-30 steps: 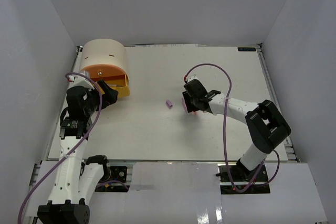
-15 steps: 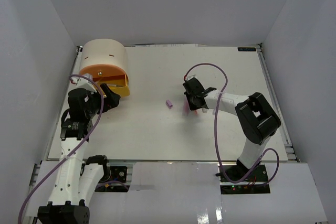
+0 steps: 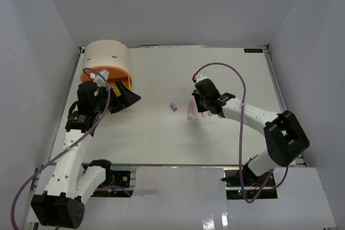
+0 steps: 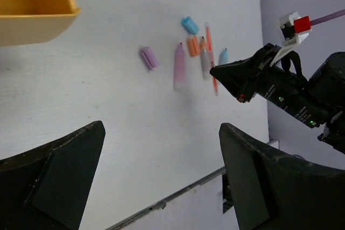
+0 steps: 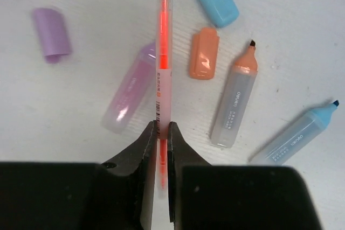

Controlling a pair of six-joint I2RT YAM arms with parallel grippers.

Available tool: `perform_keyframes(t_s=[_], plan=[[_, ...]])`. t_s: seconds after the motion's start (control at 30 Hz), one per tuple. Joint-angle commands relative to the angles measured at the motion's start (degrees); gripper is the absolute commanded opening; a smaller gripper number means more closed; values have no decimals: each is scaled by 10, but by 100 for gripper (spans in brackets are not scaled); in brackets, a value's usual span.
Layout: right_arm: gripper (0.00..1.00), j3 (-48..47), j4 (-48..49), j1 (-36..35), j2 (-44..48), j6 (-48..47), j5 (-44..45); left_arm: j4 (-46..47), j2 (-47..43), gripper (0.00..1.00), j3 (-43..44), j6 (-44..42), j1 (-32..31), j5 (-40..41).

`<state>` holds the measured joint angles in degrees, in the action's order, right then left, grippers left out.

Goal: Sort the stationery into containers
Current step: Pick up the pen from the center of the board, then place the pen in the storage box.

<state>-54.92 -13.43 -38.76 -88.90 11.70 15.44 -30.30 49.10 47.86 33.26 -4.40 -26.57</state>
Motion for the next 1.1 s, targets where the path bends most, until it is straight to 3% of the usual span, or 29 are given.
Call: perform_keyframes(t_s=[0.0, 0.17, 0.53, 0.73, 0.93, 0.97, 1.0, 1.07], plan=[[9, 13, 41, -22, 84, -26, -51, 46, 13, 98, 36, 65, -63, -18], [11, 47, 99, -48, 186, -42, -143, 89, 79, 98, 72, 122, -203, 77], [14, 98, 153, -63, 290, -48, -229, 140, 229, 94, 167, 158, -343, 205], [15, 115, 160, -65, 312, -45, -241, 154, 270, 72, 191, 162, -376, 228], [15, 122, 162, -65, 323, -43, -238, 159, 279, 36, 196, 161, -395, 238], [16, 122, 163, -65, 325, -43, -238, 160, 277, 36, 195, 161, -395, 240], [16, 123, 163, -64, 326, -41, -241, 160, 275, 27, 194, 161, -396, 242], [17, 125, 163, -65, 327, -41, -241, 162, 272, 20, 190, 161, -397, 250]])
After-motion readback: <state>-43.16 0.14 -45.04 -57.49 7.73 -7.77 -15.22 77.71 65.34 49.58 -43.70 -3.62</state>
